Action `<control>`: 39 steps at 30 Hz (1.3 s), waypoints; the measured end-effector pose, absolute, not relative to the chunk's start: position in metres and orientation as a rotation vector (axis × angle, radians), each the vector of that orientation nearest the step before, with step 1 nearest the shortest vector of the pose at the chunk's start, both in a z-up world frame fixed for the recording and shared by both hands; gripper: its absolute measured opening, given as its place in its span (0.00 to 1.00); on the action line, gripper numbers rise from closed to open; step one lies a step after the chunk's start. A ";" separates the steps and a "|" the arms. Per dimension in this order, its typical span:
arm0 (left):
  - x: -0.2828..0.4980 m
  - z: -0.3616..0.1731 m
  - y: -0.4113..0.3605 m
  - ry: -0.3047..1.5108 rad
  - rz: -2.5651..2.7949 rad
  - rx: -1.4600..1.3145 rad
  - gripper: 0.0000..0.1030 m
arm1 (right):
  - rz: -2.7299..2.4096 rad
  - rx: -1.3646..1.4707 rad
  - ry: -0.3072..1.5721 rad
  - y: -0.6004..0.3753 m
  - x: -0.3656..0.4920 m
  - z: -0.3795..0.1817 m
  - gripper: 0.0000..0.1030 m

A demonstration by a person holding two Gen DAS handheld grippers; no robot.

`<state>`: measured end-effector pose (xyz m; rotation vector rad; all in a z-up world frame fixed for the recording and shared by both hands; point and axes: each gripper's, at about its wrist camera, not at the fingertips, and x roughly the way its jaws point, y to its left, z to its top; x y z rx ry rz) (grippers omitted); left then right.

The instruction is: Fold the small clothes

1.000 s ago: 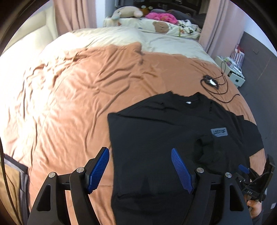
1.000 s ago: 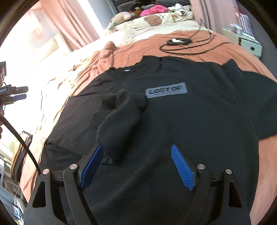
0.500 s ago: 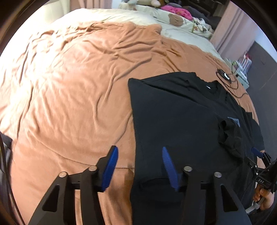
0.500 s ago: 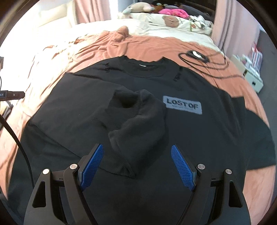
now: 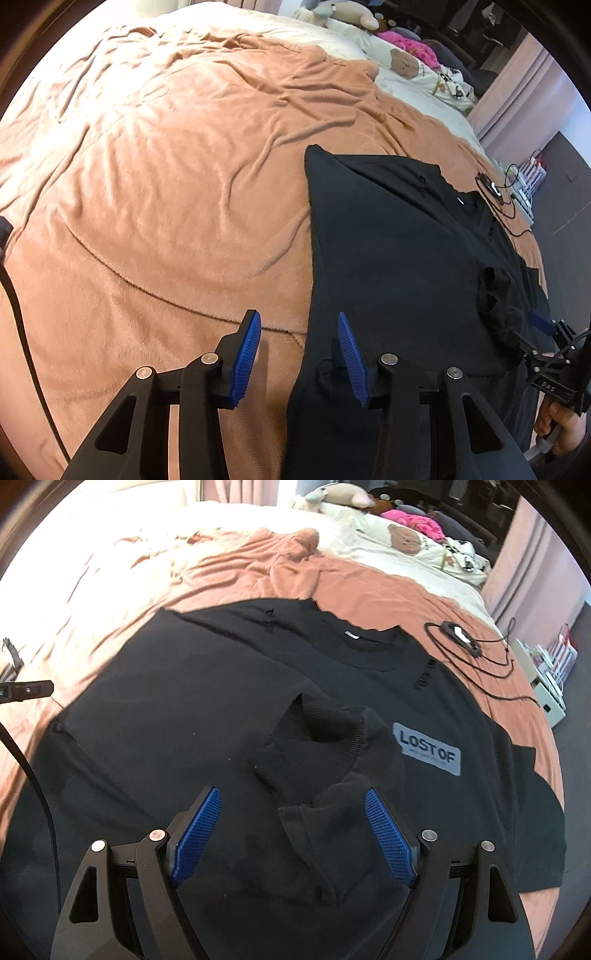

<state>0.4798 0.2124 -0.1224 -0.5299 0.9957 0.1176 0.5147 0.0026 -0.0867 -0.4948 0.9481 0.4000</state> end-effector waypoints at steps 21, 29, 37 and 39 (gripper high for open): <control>0.491 -0.128 0.187 0.972 0.082 -0.477 0.44 | 0.221 -0.340 0.994 -0.061 0.560 -0.085 0.11; 0.491 -0.126 0.188 0.946 0.073 -0.487 0.44 | 0.032 -0.196 1.010 -0.126 0.562 -0.081 0.31; 0.492 -0.130 0.193 0.952 0.068 -0.512 0.44 | 0.251 -0.322 0.919 -0.068 0.540 -0.072 0.57; 0.492 -0.131 0.191 0.957 0.063 -0.500 0.44 | 0.297 -0.378 0.921 -0.047 0.537 -0.078 0.57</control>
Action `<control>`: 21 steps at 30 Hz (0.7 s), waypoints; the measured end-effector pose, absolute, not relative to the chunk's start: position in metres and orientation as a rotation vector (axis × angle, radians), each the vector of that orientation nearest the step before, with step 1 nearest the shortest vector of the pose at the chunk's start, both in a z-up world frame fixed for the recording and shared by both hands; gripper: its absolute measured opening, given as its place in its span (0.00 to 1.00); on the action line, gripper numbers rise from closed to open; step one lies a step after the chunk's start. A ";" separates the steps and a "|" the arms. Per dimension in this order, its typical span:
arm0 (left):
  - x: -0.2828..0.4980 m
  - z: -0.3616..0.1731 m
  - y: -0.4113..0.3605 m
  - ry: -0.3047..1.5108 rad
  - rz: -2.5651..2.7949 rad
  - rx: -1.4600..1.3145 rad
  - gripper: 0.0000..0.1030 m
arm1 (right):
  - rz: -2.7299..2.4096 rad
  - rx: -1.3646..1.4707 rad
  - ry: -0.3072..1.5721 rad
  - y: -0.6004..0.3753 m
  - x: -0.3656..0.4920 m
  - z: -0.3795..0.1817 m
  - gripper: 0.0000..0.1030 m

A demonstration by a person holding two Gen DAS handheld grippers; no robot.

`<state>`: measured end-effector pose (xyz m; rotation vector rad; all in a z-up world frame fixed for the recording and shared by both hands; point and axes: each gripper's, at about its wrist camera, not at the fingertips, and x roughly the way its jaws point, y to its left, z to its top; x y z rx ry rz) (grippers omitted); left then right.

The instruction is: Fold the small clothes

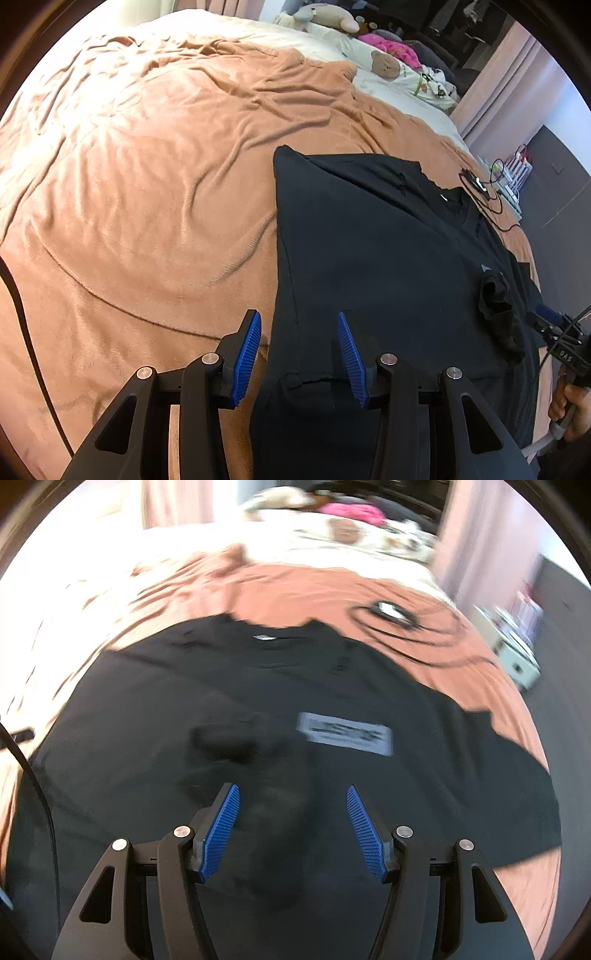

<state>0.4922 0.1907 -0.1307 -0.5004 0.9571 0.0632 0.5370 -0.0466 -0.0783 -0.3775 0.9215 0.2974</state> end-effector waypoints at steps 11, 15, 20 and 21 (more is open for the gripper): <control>0.501 -0.153 0.184 1.049 0.095 -0.428 0.36 | 0.390 -0.435 1.072 -0.014 0.573 -0.123 0.09; 0.501 -0.161 0.183 1.073 0.102 -0.415 0.28 | 0.345 -0.403 1.029 -0.023 0.578 -0.113 0.06; 0.502 -0.162 0.182 1.075 0.111 -0.404 0.28 | 0.196 -0.340 0.974 -0.065 0.576 -0.092 0.06; 0.502 -0.161 0.183 1.075 0.111 -0.406 0.28 | 0.162 -0.320 0.972 -0.074 0.575 -0.091 0.06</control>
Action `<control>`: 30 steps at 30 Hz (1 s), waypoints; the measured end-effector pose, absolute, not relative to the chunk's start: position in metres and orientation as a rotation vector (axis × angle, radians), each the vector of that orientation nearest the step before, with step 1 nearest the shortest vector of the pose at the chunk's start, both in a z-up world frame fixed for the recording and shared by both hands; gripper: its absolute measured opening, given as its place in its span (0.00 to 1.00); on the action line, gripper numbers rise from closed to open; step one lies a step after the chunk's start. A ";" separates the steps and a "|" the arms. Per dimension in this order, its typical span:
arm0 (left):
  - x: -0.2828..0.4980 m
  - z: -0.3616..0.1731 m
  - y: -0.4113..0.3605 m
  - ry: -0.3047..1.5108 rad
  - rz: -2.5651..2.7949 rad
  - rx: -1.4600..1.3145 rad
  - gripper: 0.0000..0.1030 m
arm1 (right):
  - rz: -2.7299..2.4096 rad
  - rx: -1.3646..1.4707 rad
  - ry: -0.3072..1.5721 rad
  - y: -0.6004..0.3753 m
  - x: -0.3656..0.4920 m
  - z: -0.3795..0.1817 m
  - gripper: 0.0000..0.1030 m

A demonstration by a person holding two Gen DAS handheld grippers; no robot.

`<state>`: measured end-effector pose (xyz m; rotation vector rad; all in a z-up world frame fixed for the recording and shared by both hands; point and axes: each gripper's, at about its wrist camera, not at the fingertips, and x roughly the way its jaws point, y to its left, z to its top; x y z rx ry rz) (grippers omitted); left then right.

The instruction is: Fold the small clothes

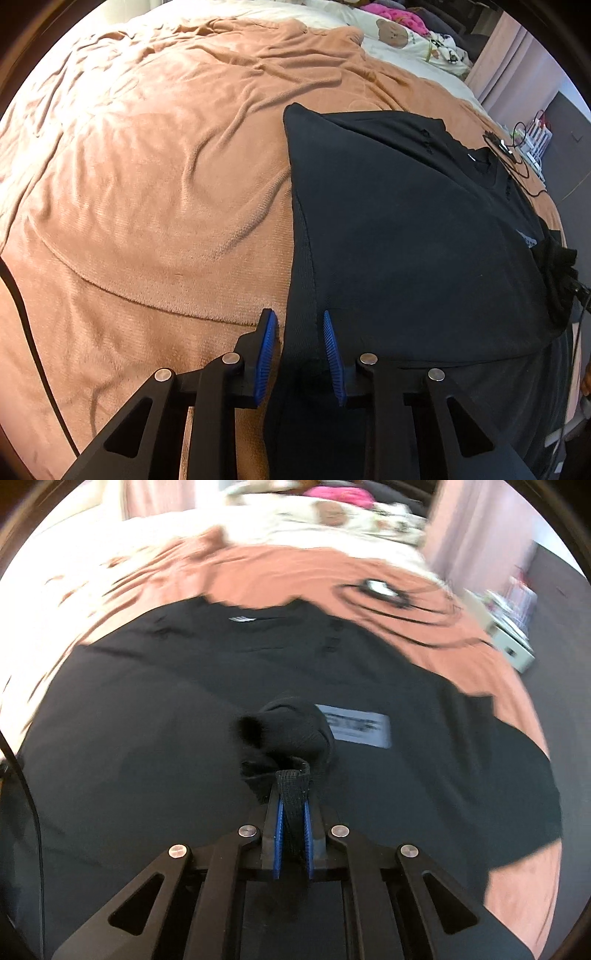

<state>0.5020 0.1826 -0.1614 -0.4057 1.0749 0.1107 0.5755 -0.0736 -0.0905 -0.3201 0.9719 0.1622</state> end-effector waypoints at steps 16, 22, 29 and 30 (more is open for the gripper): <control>0.501 -0.151 0.192 1.032 0.140 -0.421 0.28 | 0.078 -0.021 1.054 -0.159 0.598 -0.095 0.65; 0.504 -0.156 0.190 1.048 0.135 -0.412 0.28 | 0.124 0.178 1.092 -0.197 0.616 -0.110 0.62; 0.505 -0.156 0.190 1.048 0.138 -0.407 0.28 | 0.113 0.154 1.063 -0.208 0.635 -0.109 0.01; 0.505 -0.157 0.189 1.048 0.139 -0.406 0.26 | 0.084 0.125 1.037 -0.207 0.631 -0.102 0.00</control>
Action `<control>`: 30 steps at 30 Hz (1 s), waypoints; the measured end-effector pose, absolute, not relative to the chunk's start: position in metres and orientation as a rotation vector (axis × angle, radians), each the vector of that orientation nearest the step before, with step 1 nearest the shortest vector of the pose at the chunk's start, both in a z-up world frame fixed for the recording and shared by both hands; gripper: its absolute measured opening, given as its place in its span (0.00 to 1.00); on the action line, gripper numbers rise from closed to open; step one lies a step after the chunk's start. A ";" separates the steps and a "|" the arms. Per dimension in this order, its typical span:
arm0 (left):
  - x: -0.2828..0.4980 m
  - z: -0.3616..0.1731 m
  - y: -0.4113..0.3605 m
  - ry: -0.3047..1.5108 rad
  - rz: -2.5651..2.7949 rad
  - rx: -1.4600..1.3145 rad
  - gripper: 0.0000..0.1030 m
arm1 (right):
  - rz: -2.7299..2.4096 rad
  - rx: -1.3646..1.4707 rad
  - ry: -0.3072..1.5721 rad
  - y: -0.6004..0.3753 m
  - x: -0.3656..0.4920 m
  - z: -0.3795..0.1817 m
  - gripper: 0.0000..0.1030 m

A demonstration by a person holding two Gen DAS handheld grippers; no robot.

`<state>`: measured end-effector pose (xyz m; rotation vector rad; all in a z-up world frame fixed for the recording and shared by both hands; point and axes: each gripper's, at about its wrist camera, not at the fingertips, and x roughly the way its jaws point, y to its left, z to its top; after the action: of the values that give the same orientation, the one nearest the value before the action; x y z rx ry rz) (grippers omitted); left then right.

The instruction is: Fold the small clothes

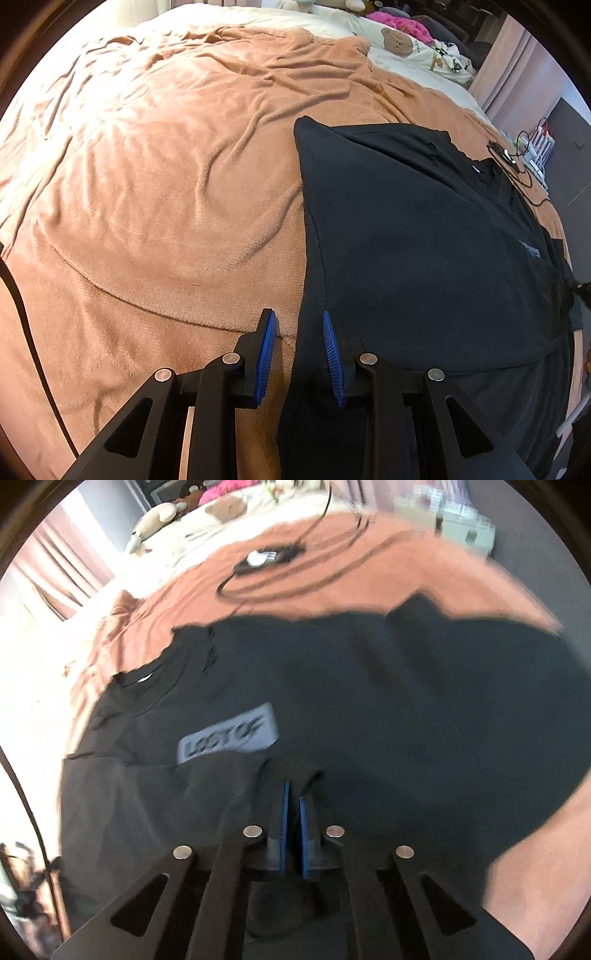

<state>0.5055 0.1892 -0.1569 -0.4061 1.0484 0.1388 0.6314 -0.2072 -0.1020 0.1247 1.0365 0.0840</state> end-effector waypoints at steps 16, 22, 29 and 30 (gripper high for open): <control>0.503 -0.137 0.208 1.009 0.143 -0.491 0.22 | 0.098 0.054 1.055 -0.209 0.631 -0.100 0.57; 0.511 -0.134 0.225 1.026 0.145 -0.518 0.29 | 0.137 0.075 1.115 -0.211 0.644 -0.127 0.57; 0.547 -0.129 0.236 1.048 0.123 -0.473 0.29 | 0.205 0.135 1.126 -0.218 0.653 -0.139 0.49; 0.551 -0.130 0.237 1.051 0.118 -0.471 0.29 | 0.217 0.147 1.128 -0.218 0.654 -0.141 0.46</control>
<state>0.5509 0.2366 -0.1298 -0.4711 1.0507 0.1177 0.6543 -0.2180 -0.1413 0.1471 1.1277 0.2173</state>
